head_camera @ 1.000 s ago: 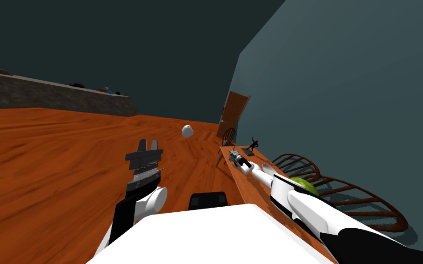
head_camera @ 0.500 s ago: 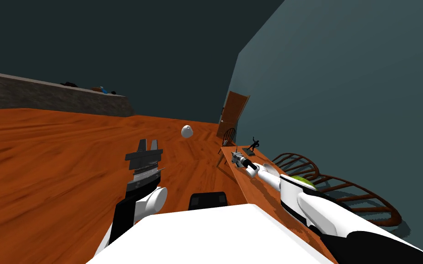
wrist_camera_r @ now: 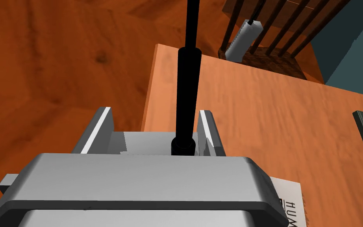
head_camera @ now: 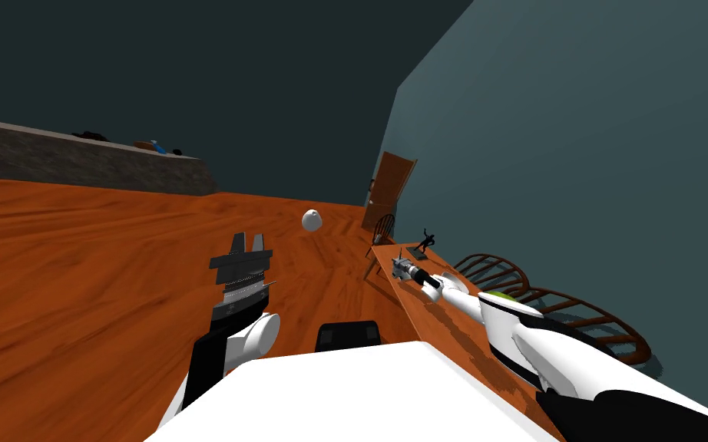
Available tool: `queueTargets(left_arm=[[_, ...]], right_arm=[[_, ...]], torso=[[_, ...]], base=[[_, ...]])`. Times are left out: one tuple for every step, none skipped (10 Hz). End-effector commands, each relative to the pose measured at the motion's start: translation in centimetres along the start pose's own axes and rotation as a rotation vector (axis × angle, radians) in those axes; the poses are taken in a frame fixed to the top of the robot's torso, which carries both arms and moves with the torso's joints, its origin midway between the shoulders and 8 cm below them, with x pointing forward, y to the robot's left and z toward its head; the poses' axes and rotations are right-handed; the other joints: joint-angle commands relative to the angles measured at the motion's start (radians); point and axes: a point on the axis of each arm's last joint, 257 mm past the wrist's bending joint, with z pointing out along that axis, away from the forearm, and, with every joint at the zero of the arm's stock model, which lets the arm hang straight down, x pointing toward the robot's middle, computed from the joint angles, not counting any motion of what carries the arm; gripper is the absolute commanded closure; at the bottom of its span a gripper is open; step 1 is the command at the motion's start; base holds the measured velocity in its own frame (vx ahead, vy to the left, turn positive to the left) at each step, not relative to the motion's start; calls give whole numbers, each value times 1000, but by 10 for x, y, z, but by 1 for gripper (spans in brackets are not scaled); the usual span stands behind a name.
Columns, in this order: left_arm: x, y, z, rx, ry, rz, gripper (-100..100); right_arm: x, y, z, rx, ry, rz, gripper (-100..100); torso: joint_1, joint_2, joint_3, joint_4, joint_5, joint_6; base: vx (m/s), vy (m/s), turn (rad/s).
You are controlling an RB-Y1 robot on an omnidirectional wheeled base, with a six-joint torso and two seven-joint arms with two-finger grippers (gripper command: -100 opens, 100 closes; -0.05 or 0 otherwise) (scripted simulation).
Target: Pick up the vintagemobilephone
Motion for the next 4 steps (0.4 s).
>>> queueTargets(left_arm=[[0, 0, 0, 0, 0, 0, 0], [0, 0, 0, 0, 0, 0, 0], [0, 0, 0, 0, 0, 0, 0], [0, 0, 0, 0, 0, 0, 0]], right_arm=[[-6, 2, -5, 7, -20, 28, 100], [-6, 2, -5, 7, -20, 35, 100], [-6, 2, -5, 7, -19, 26, 100], [-6, 2, -5, 7, -19, 30, 0]], torso=[[0, 0, 0, 0, 0, 0], [-3, 1, 1, 1, -1, 0], [-6, 2, 1, 1, -2, 0], [-6, 2, 1, 1, -1, 0]], base=[[-4, 39, 16], [-7, -1, 14], [0, 0, 0], [0, 0, 0]])
